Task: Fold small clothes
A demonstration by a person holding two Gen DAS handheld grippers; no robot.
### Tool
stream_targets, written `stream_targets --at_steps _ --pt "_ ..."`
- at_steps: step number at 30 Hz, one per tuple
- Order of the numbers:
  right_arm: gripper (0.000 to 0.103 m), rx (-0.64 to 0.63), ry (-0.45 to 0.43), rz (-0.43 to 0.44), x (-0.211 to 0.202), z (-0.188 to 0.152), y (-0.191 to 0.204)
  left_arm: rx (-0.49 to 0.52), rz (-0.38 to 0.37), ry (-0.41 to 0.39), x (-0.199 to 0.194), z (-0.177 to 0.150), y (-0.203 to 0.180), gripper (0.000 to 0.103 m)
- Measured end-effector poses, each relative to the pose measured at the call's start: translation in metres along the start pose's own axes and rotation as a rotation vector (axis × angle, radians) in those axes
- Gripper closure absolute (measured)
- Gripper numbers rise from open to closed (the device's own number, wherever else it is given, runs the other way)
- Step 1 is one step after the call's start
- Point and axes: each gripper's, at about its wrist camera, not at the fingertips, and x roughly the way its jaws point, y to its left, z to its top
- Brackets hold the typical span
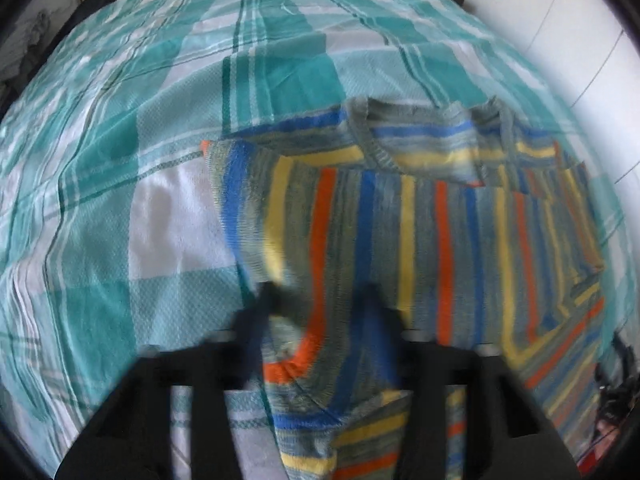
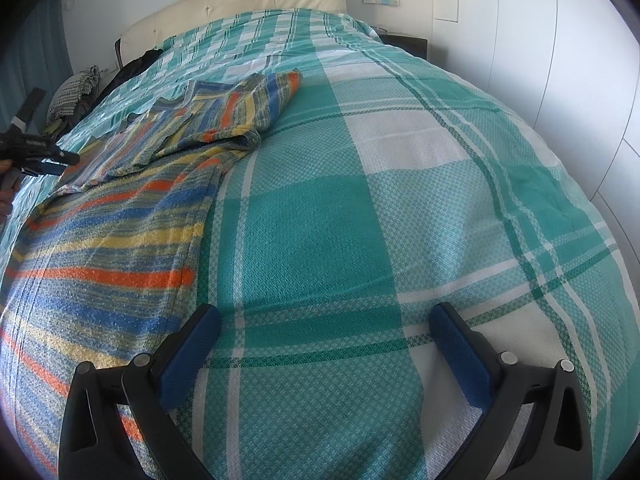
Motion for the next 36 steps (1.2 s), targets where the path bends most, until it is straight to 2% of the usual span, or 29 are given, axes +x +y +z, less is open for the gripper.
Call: stream_targets --at_steps 1,3,6,8,10,12,14,15,16,17,18,20,21,23,27,29,32,36 --pt "0.000 0.000 0.000 0.000 0.000 0.000 0.000 -0.033 -0.009 -0.021 -0.001 -0.003 0.005 0.101" --pt "0.000 0.000 0.000 0.000 0.000 0.000 0.000 -0.135 -0.035 -0.080 -0.012 -0.011 0.024 0.101" --pt "0.000 0.002 0.000 0.003 0.001 0.000 0.000 -0.295 -0.010 -0.140 -0.026 -0.027 0.063 0.101" --pt "0.000 0.002 0.000 0.003 0.001 0.000 0.000 -0.342 -0.075 -0.115 -0.020 -0.033 0.078 0.099" --pt "0.000 0.003 0.000 0.003 0.001 0.000 0.000 -0.331 -0.080 -0.090 -0.016 -0.035 0.079 0.094" --pt "0.000 0.002 0.000 0.003 0.001 0.000 0.000 -0.321 -0.069 -0.108 -0.024 -0.035 0.076 0.084" --pt "0.000 0.002 0.001 0.002 0.001 0.000 -0.001 -0.345 -0.082 -0.153 -0.038 -0.036 0.079 0.052" --pt "0.000 0.002 0.000 0.003 0.001 0.000 0.000 -0.350 -0.086 -0.178 -0.044 -0.037 0.079 0.045" --pt "0.000 0.002 0.000 0.003 0.001 0.000 0.000 -0.338 -0.093 -0.197 -0.051 -0.040 0.076 0.033" --pt "0.000 0.002 0.000 0.003 0.001 0.000 0.000 -0.306 -0.095 -0.206 -0.054 -0.043 0.071 0.028" --pt "0.000 0.003 0.001 0.003 0.001 0.000 0.000 -0.258 -0.074 -0.203 -0.054 -0.049 0.064 0.026" --pt "0.000 0.004 0.000 0.004 0.001 0.000 -0.001 -0.128 0.118 -0.116 -0.030 -0.061 0.050 0.026" --pt "0.000 0.003 0.001 0.003 0.001 0.000 0.000 -0.103 0.162 -0.066 -0.015 -0.069 0.050 0.026" --pt "0.000 0.002 0.001 0.002 0.001 0.000 0.000 -0.146 0.118 -0.123 -0.025 -0.082 0.059 0.026" --pt "0.000 0.002 0.001 0.001 0.001 0.000 0.000 -0.294 -0.013 -0.226 -0.068 -0.101 0.077 0.026" --pt "0.000 0.000 0.001 -0.001 0.001 0.000 -0.001 -0.313 -0.038 -0.274 -0.090 -0.118 0.081 0.017" --pt "0.000 0.000 0.000 -0.002 0.001 0.000 -0.001 -0.314 -0.018 -0.326 -0.114 -0.160 0.095 0.009" --pt "0.000 0.000 0.000 -0.002 0.002 0.000 -0.001 -0.358 0.067 -0.324 -0.115 -0.210 0.120 0.009"
